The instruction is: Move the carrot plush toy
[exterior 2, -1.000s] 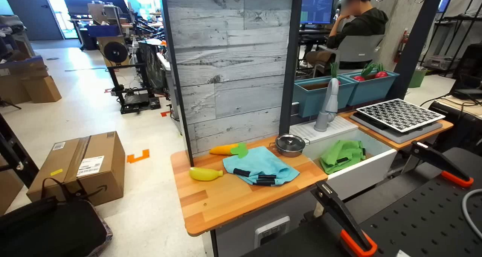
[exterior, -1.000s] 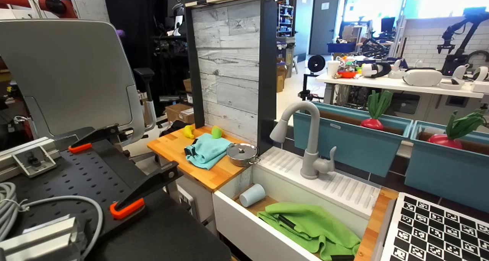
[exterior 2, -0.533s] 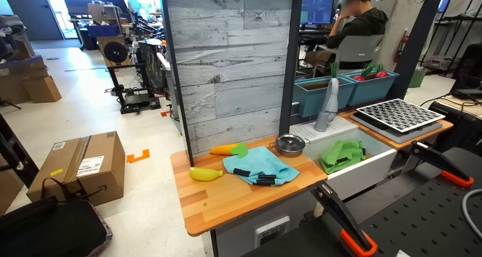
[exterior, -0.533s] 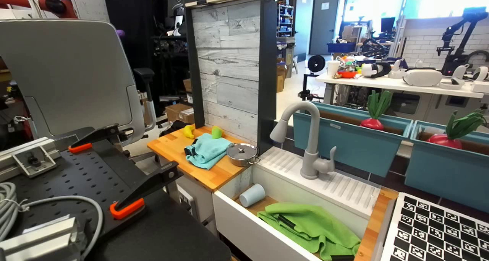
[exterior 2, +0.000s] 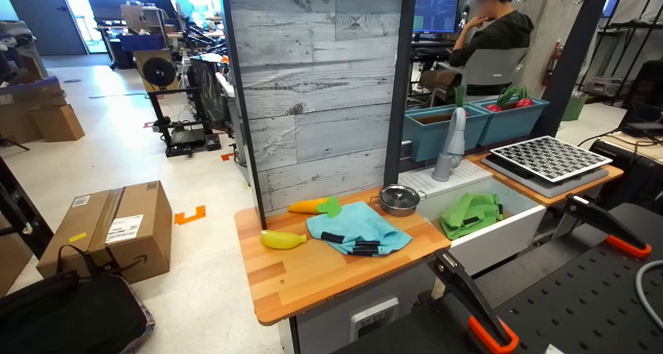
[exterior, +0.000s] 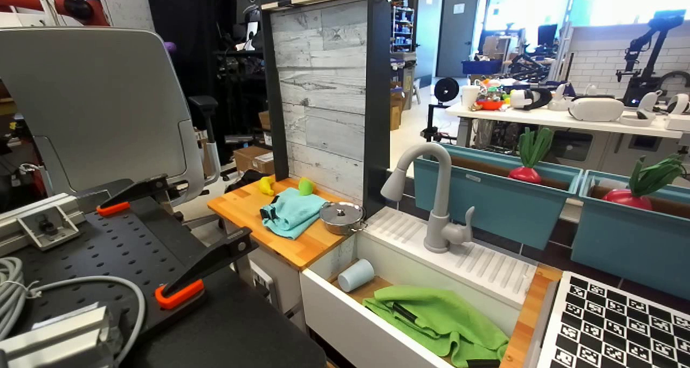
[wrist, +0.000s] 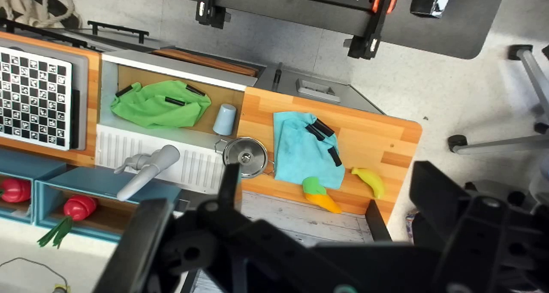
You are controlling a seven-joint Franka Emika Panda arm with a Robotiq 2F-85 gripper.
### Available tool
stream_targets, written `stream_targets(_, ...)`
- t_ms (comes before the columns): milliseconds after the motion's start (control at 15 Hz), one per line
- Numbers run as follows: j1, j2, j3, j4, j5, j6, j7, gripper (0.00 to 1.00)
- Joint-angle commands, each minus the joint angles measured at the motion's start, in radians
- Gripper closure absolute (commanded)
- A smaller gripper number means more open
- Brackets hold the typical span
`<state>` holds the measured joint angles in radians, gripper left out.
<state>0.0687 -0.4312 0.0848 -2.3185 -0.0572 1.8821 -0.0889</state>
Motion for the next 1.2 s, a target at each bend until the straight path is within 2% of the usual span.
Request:
stream_targets(0,0.008,0.001,-0.007,0.002,-0.003,-0.003,0.003,0.00)
stream_targets(333,0.008,0.001,-0.007,0.002,-0.003,-0.003,0.003,0.00)
stream_targets(600,-0.007,0.059,-0.016,-0.049,-0.005,0.202,0.037,0.00)
stream_targets(800,-0.018,0.158,-0.027,-0.089,-0.011,0.368,0.028,0.00)
stream_targets(1133,-0.029,0.359,-0.048,-0.087,-0.005,0.529,0.009,0.00)
